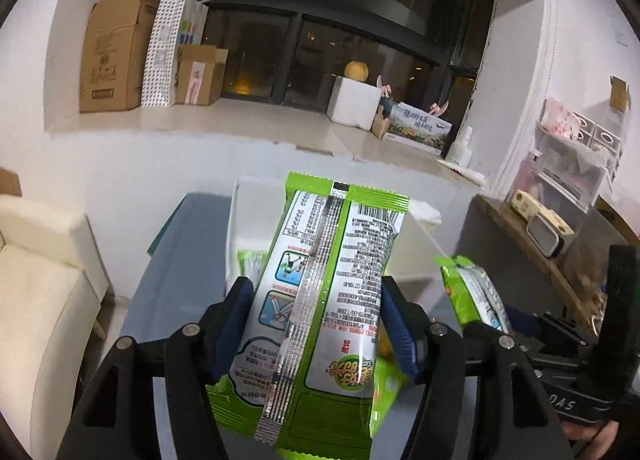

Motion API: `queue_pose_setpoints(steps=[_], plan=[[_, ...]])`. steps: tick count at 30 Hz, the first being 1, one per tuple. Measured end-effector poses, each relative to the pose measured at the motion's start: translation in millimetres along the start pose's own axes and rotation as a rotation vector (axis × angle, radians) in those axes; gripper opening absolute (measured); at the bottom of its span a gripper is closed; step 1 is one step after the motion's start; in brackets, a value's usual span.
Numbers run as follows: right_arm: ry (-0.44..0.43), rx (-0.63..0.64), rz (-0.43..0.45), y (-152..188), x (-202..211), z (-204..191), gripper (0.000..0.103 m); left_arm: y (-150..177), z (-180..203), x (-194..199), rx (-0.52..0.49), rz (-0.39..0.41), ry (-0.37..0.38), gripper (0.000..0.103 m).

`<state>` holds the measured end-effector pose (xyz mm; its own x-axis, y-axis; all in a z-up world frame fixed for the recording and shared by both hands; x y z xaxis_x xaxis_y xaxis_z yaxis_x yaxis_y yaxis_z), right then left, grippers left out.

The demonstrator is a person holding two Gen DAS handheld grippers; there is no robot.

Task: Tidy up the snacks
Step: 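Carry both green packs over the white box and release them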

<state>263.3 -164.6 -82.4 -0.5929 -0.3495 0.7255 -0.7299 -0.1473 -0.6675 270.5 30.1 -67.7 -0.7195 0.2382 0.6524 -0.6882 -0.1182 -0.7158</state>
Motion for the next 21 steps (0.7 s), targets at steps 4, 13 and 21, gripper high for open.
queue_pose_setpoints(steps=[4,13,21], plan=[[-0.006,-0.012,-0.003,-45,-17,12,0.062,-33,0,-33,0.003,-0.019,-0.015,0.068],[0.026,-0.059,-0.047,-128,-90,46,0.065,-76,-22,-108,0.038,-0.099,-0.015,0.078],[0.027,-0.14,-0.078,-124,-111,65,0.095,-69,-40,-124,0.029,-0.124,-0.035,0.101]])
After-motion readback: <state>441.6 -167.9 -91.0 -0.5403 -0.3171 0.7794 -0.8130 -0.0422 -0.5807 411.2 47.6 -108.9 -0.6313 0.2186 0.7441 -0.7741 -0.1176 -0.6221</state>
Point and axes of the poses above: each gripper's, at about its wrist camera, not at the fingertips, and x roughly against the way its jaws point, z to its right, y to its underside, the point moved 6 cm from there along -x, roughly the way its jaws point, and after that the axes turned 9 degrees about -z, right-handed, at the moved point
